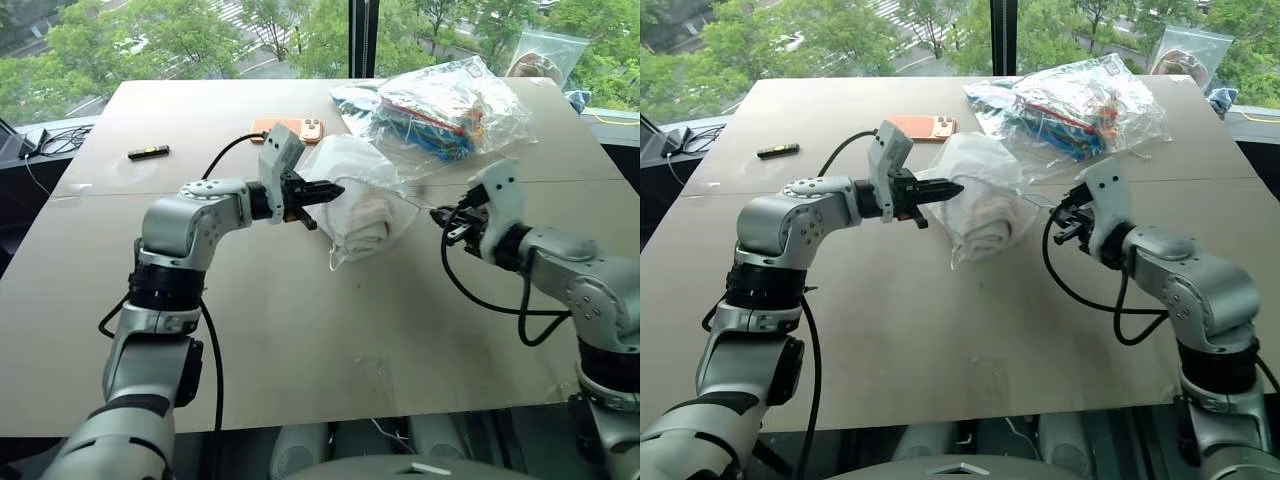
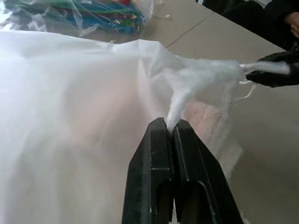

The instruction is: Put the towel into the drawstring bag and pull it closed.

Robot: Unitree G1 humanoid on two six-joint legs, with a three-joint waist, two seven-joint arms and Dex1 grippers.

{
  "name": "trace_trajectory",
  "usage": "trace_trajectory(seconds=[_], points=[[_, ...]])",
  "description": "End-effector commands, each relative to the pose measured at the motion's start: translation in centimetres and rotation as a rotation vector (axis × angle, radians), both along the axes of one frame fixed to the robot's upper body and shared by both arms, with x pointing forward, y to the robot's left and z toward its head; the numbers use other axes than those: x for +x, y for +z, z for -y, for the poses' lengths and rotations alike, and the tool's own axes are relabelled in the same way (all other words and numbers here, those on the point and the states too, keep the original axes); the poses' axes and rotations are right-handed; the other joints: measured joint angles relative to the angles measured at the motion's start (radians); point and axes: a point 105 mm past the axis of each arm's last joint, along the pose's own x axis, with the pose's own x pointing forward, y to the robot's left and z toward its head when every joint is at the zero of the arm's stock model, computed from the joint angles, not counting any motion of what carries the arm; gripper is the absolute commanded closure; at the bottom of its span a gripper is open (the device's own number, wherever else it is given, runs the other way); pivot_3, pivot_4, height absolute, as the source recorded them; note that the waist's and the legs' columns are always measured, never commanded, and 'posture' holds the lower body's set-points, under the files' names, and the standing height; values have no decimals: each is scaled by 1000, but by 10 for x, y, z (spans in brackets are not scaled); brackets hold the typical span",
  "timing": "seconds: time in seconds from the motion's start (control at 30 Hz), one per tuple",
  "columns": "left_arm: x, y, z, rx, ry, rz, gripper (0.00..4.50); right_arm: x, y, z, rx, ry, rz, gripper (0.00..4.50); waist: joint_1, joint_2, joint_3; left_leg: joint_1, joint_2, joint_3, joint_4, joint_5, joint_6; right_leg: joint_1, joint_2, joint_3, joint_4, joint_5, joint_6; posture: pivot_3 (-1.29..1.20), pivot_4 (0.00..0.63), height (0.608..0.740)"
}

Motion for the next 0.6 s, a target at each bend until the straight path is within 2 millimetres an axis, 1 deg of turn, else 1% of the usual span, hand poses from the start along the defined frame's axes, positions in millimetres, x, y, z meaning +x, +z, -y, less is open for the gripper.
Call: trace_trajectory(seconds=[0.03,0.1,0.13,0.2,0.23,0.27,0.3,0.33,0.37,0.43,0.5,0.6], points=[[-1,13,0,-2,-26,52,4500,-32,-2,-15,-117,161,13,4457,-2,0,0,0,0,-1,0,0,0,0,0,0,-1,0,0,0,150,740],[-6,9,6,2,-53,43,4500,-35,-19,-18,-119,178,-37,4457,-5,-1,-1,0,0,-1,-1,0,0,0,0,0,-1,0,0,0,150,740],[-9,7,9,5,-65,42,4500,-35,-22,-20,-113,181,-39,4457,-6,-1,-1,0,0,-1,-1,0,0,1,0,0,-2,0,0,0,150,740],[-15,5,15,14,-94,43,4500,-35,-30,-21,-96,191,-63,3856,-6,-1,-1,0,0,0,0,0,0,1,0,1,-1,0,0,0,150,740],[-17,6,17,12,-105,42,4500,-37,-33,-22,-94,199,-70,3391,-5,-1,-1,0,0,0,0,0,0,1,0,1,-1,0,0,0,150,740],[-21,6,20,10,-119,41,4500,-37,-36,-22,-89,189,-78,3147,-3,-1,0,0,0,0,0,0,0,1,0,1,0,0,0,0,150,740],[-24,7,21,18,-133,46,4500,-35,-39,-19,-74,159,-93,2662,-3,-1,-1,0,0,-1,1,0,0,1,0,0,0,0,0,0,150,740],[-27,5,23,37,-147,57,4500,-35,-42,-17,-69,148,-106,2304,-3,-1,-1,0,0,-1,1,0,0,1,0,0,0,0,0,0,150,740],[-30,3,23,59,-157,68,4500,-38,-43,-16,-59,152,-118,2304,-2,-1,-1,0,0,-1,1,0,0,1,0,0,0,0,0,0,150,740],[-33,-3,23,101,-167,84,4500,-39,-40,-13,12,144,-132,2304,-2,-1,-1,0,0,-1,1,0,0,1,0,1,0,0,1,0,150,740],[-35,-6,23,108,-170,83,4500,-33,-35,-3,57,89,-119,2304,-3,-1,-1,0,0,-1,1,0,0,1,0,1,0,0,0,0,150,740],[-36,-6,24,96,-170,78,4500,-22,-36,10,89,12,-129,2304,-2,-1,0,1,0,-1,1,0,0,1,0,0,1,0,0,0,150,740]])
